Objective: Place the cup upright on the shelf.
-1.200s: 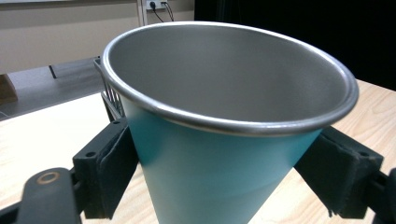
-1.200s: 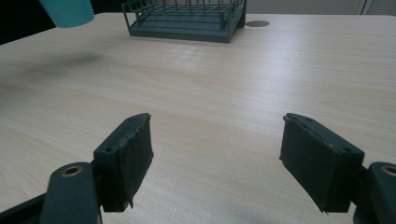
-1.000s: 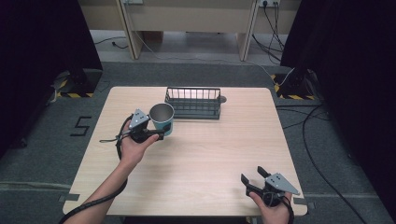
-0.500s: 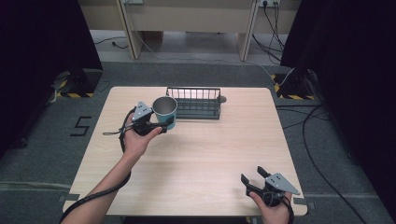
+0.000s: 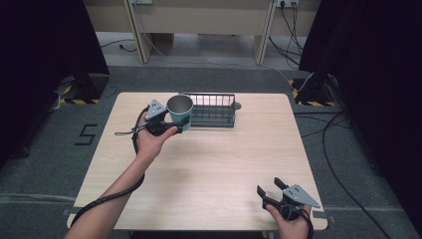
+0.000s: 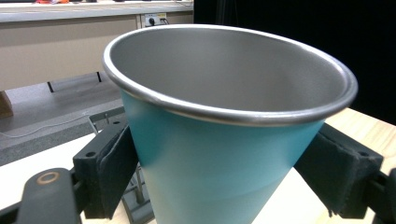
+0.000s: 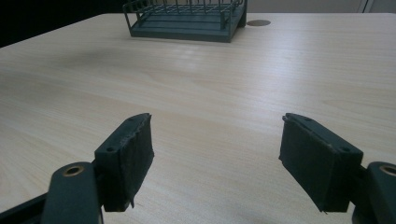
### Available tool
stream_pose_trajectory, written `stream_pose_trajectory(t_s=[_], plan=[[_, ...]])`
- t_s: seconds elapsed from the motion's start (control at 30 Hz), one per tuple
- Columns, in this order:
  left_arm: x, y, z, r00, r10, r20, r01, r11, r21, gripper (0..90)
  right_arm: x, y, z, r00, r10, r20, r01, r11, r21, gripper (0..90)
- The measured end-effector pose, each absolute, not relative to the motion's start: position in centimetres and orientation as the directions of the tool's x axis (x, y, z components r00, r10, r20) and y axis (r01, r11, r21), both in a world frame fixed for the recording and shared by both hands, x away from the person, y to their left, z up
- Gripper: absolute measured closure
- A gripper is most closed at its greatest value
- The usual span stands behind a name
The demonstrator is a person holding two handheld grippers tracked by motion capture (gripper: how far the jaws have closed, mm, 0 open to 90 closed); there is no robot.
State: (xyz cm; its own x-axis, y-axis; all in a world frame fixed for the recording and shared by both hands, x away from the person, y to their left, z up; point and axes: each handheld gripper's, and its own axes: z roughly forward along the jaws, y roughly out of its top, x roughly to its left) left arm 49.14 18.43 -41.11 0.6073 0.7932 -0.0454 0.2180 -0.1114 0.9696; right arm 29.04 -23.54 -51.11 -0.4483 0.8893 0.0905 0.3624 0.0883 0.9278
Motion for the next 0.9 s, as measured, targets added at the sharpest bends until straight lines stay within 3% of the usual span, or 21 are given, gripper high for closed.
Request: stream_pose_trajectory(t_s=[0.9], plan=[[53.2, 16.7, -38.9, 0.584, 0.81, -0.051, 0.205, -0.086, 0.975, 16.3, 29.0, -23.6, -51.1, -0.451, 0.887, 0.102, 0.366, 0.08, 0.927, 26.4]])
